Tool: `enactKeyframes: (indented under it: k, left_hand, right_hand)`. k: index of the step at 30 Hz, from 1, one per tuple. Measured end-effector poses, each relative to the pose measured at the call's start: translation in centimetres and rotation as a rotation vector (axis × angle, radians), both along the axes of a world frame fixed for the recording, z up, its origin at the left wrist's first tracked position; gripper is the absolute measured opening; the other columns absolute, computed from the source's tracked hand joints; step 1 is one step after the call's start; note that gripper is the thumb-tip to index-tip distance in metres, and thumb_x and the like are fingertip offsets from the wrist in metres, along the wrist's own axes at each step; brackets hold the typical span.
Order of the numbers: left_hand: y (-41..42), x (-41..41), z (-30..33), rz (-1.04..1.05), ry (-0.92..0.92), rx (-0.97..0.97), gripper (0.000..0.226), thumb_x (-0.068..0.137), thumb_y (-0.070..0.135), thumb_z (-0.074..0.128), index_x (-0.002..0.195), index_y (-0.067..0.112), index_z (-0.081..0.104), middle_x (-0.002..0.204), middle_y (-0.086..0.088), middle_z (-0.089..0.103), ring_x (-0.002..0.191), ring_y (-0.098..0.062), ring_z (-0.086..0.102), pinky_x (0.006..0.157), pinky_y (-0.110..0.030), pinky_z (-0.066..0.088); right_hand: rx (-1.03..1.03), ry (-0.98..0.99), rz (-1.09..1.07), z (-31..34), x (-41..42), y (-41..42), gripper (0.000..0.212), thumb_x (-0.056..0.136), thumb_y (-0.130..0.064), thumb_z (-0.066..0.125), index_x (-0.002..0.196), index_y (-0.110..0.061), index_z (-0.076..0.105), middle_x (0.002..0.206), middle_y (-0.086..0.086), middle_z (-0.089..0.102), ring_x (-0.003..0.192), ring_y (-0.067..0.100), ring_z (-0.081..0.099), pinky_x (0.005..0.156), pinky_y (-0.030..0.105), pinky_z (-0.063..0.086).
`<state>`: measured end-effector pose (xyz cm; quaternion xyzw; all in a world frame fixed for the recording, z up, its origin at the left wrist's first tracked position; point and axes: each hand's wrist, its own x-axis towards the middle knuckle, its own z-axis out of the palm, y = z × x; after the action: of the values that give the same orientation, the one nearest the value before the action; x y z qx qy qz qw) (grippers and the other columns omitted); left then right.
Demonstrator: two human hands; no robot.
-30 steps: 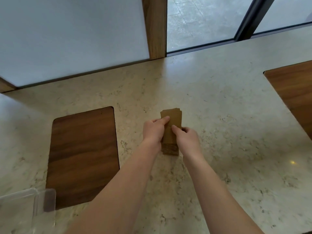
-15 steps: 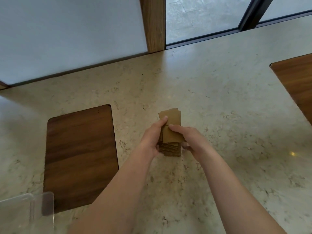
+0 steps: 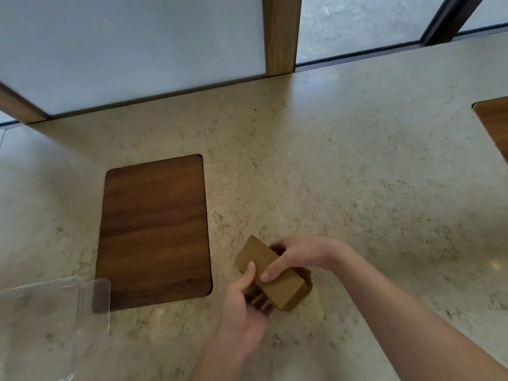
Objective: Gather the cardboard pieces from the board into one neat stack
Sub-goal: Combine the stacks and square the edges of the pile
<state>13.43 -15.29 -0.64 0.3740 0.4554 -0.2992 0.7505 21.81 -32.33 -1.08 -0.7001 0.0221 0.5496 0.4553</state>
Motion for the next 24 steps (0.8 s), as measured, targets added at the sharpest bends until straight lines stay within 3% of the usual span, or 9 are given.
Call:
enactKeyframes:
  k: [4,6,7,8,10,12,15,19,24]
  left_hand:
    - [2.0,-4.5,-0.6,0.164,0.133,-0.050,0.053,0.088,0.017,0.069,0.135,-0.006,0.058,0.118,-0.031,0.072,0.096,-0.050,0.073,0.086,-0.058,0.053]
    - [2.6,-5.4,-0.5,0.093,0.193,0.029,0.090,0.061,0.019,0.091,0.138,-0.011,0.053,0.133,-0.033,0.063,0.103,-0.049,0.066,0.089,-0.059,0.050]
    - [3.2,-5.8,-0.4,0.049,0.186,0.035,0.108,0.043,0.021,0.098,0.138,-0.009,0.055,0.134,-0.031,0.062,0.108,-0.050,0.065,0.094,-0.060,0.049]
    - [3.8,-6.0,-0.2,0.011,0.157,0.007,0.106,0.036,0.021,0.098,0.132,-0.007,0.063,0.129,-0.029,0.067,0.105,-0.049,0.069,0.094,-0.059,0.052]
    - [5.1,-6.3,-0.1,-0.118,0.071,0.098,0.089,0.043,0.016,0.098,0.126,-0.001,0.070,0.118,-0.025,0.074,0.089,-0.040,0.075,0.082,-0.049,0.059]
    - [6.3,-5.8,-0.4,-0.204,-0.024,0.284,0.109,0.040,0.026,0.099,0.138,0.004,0.056,0.129,-0.018,0.068,0.102,-0.034,0.071,0.086,-0.049,0.058]
    - [7.6,-4.0,-0.4,-0.339,-0.186,0.452,0.133,0.029,0.041,0.096,0.145,0.017,0.036,0.140,-0.007,0.051,0.127,-0.028,0.056,0.104,-0.052,0.052]
    - [8.4,-2.7,-0.4,-0.517,-0.309,0.404,0.131,0.035,0.041,0.093,0.150,0.014,0.036,0.142,-0.007,0.051,0.127,-0.023,0.054,0.097,-0.039,0.053]
    - [8.7,-1.7,-1.1,-0.614,-0.266,0.329,0.118,0.050,0.028,0.093,0.151,0.012,0.035,0.133,-0.002,0.055,0.120,-0.020,0.059,0.096,-0.036,0.056]
  right_hand:
    - [-0.069,-0.007,0.400,1.0,-1.2,3.6,0.066,0.074,-0.054,0.086,0.129,-0.024,0.064,0.122,-0.003,0.072,0.111,0.022,0.067,0.101,0.038,0.052]
    - [-0.071,-0.061,0.512,1.3,-1.5,4.4,0.067,0.080,-0.053,0.082,0.136,-0.024,0.060,0.130,-0.002,0.068,0.116,0.023,0.063,0.104,0.040,0.050]
    - [-0.071,-0.081,0.545,1.5,-1.6,4.8,0.071,0.082,-0.053,0.080,0.141,-0.024,0.056,0.135,0.000,0.065,0.120,0.024,0.061,0.106,0.041,0.049]
    - [-0.069,-0.088,0.552,1.6,-1.7,4.8,0.075,0.083,-0.053,0.079,0.146,-0.024,0.052,0.141,0.001,0.062,0.125,0.025,0.058,0.108,0.041,0.047]
    - [-0.071,-0.075,0.531,1.9,-1.6,4.8,0.083,0.085,-0.051,0.079,0.154,-0.024,0.042,0.150,0.001,0.054,0.132,0.025,0.052,0.111,0.038,0.044]
    - [-0.076,-0.079,0.518,2.3,-1.6,4.8,0.092,0.084,-0.053,0.078,0.159,-0.025,0.032,0.158,0.001,0.044,0.141,0.025,0.044,0.115,0.038,0.040]
    - [-0.035,-0.128,0.327,3.1,-2.1,3.8,0.107,0.078,-0.063,0.078,0.162,-0.030,0.022,0.167,-0.006,0.030,0.150,0.017,0.031,0.122,0.038,0.029]
    - [-0.128,-0.302,-0.168,4.2,-6.0,0.8,0.124,0.058,-0.087,0.075,0.160,-0.044,0.018,0.167,-0.017,0.024,0.146,0.006,0.031,0.115,0.038,0.033]
    - [-0.209,-0.187,-0.435,2.5,-12.8,1.8,0.151,0.042,-0.093,0.077,0.163,-0.037,0.006,0.171,-0.007,0.015,0.152,0.018,0.028,0.116,0.043,0.033]
